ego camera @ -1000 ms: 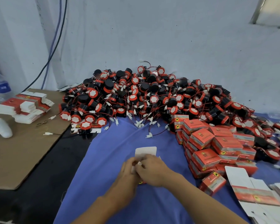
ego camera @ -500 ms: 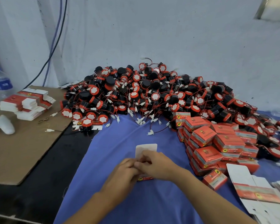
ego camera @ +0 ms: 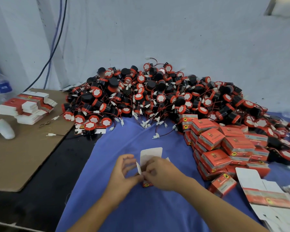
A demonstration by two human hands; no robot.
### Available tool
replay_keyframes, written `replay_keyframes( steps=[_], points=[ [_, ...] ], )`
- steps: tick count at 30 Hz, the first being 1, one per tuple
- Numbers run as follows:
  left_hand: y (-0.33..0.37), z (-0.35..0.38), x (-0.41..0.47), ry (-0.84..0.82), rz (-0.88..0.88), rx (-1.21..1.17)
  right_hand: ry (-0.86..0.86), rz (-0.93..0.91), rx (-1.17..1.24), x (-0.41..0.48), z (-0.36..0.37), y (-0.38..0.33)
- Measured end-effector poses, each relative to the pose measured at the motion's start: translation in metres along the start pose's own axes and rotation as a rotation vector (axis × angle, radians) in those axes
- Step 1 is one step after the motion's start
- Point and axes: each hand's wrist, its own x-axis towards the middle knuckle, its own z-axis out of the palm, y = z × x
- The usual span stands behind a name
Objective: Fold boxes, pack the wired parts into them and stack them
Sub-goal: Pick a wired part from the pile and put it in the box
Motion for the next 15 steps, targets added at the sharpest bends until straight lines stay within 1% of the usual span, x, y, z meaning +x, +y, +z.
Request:
replay_keyframes(
  steps=[2,4,7,9,11,13,14,15],
  points=[
    [0.001,-0.003,0.000,-0.045,-0.033,0.041,0.013,0.010,0.021,0.000,0.002,0.001],
    [0.001,-0.003,0.001,-0.056,-0.022,0.088,0.082,0.038,0.038,0.001,0.005,-0.002],
    [0.002,0.003,0.001,-0.022,-0.029,0.042,0.231,0.111,0.047,0.001,0.010,-0.008],
    [0.003,0.008,0.005,0.036,-0.012,0.100,0.300,0.121,0.046,-0.001,0.013,-0.008],
    [0.003,0.016,0.010,0.087,-0.059,0.111,0.317,0.044,0.089,-0.006,0.016,-0.007],
    [0.001,0.026,0.014,0.145,-0.128,0.088,0.312,-0.089,0.173,-0.015,0.018,-0.003],
    [-0.001,0.031,0.015,0.160,-0.155,0.086,0.333,-0.144,0.206,-0.021,0.019,0.000],
    [-0.003,0.035,0.017,0.163,-0.169,0.099,0.407,-0.182,0.238,-0.028,0.020,0.002]
  ],
)
